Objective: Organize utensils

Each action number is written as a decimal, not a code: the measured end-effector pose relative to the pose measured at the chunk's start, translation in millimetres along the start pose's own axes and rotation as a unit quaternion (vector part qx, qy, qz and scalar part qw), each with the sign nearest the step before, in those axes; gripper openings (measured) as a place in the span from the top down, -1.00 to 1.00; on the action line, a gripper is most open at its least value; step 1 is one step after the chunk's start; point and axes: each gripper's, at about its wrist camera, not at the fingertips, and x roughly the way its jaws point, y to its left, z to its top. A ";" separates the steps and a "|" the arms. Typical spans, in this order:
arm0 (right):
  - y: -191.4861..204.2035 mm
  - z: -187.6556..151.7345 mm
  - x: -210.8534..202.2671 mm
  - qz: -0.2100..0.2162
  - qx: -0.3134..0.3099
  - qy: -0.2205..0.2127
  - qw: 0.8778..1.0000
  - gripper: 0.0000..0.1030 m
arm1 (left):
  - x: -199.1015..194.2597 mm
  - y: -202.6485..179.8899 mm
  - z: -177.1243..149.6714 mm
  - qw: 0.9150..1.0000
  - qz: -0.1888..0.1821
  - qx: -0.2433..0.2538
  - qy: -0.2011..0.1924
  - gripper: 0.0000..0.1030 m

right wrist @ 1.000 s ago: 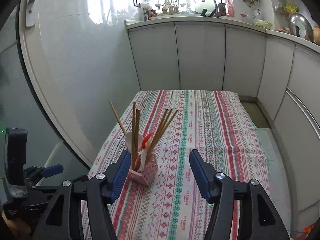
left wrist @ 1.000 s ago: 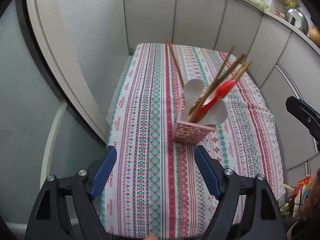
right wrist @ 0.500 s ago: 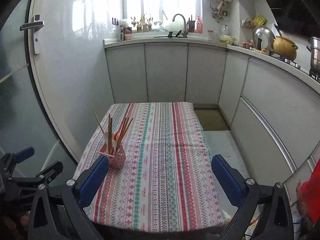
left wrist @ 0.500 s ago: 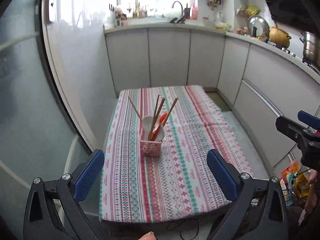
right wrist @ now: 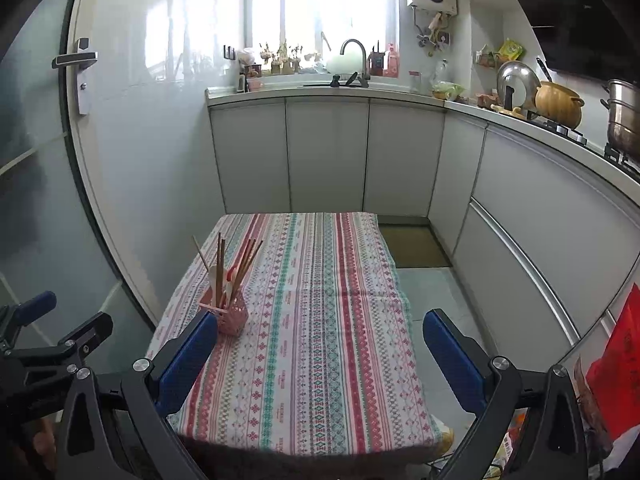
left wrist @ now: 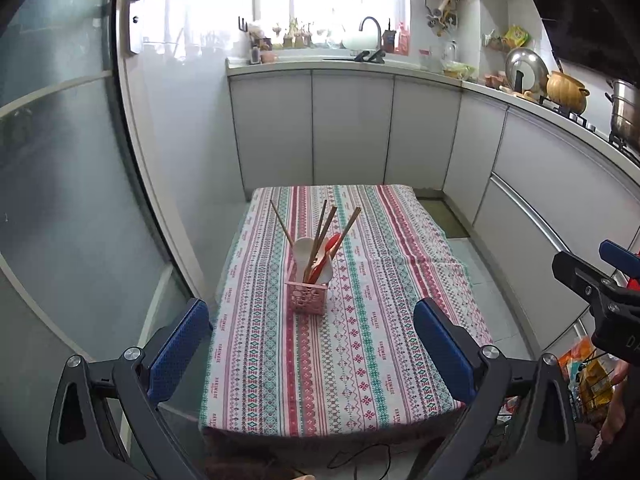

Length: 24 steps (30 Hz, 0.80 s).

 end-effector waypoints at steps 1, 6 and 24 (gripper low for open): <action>0.6 -0.7 0.7 0.000 -0.001 0.001 1.000 -1.00 | 3.6 1.0 -1.3 1.000 -0.001 -0.001 0.001 -1.00; 2.0 -2.2 2.0 0.003 -0.003 0.001 1.000 -1.00 | 5.7 2.6 -1.2 1.000 -0.002 -0.004 0.002 -1.00; 0.7 -1.9 3.6 0.007 -0.005 0.001 1.000 -1.00 | 13.5 2.3 -1.2 1.000 -0.006 -0.003 0.008 -1.00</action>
